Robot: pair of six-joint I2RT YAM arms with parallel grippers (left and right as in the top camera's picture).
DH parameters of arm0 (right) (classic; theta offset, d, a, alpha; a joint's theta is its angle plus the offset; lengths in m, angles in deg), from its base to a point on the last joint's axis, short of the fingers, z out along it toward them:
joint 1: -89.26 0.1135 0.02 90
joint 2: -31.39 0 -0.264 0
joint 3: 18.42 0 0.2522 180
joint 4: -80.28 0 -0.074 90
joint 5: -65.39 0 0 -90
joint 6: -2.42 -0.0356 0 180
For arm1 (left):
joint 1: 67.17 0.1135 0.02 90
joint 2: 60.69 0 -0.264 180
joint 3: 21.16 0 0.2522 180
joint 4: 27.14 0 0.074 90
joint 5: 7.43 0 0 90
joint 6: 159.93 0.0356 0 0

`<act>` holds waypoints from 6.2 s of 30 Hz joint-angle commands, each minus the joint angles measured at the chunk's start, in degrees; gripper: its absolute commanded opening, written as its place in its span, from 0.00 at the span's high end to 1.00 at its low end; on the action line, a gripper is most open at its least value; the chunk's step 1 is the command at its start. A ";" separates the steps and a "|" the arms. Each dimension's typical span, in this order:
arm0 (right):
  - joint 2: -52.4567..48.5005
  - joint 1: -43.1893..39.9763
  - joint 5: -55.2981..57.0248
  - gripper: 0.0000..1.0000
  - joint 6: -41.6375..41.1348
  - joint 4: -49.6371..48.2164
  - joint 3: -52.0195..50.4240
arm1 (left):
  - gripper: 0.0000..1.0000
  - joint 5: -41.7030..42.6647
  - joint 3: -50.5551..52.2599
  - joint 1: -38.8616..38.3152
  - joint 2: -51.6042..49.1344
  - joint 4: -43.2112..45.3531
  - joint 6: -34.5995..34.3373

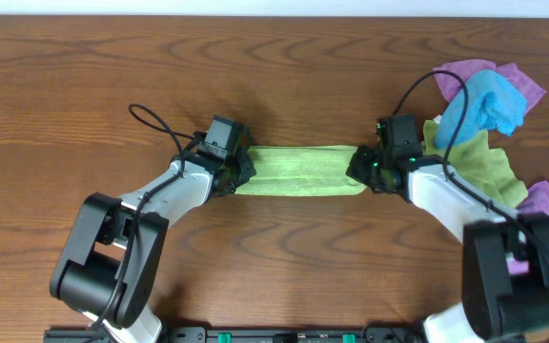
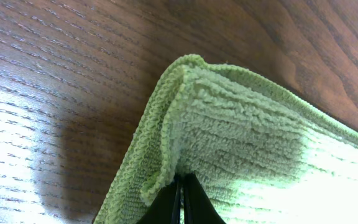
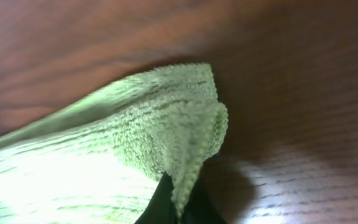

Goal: Fold the cloth
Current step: 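Move the right gripper's end left over the left end, folding the strip, then release the folded towel and retract the right gripper to the right, then grasp the folded towel bundle with the left gripper, then lift the folded towel and carry it to the table's far left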

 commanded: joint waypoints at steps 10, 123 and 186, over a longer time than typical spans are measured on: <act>8.11 4.35 -5.77 0.99 0.81 -8.00 -0.09 | 0.94 3.30 2.56 -1.14 -2.73 -0.92 0.74; 64.50 5.75 -4.35 0.01 19.58 37.27 -16.52 | 0.05 15.30 -2.93 14.10 20.79 -25.99 2.19; 71.41 5.75 -3.08 0.01 17.31 39.10 -18.12 | 0.94 -11.30 -18.53 17.27 7.13 17.42 -5.81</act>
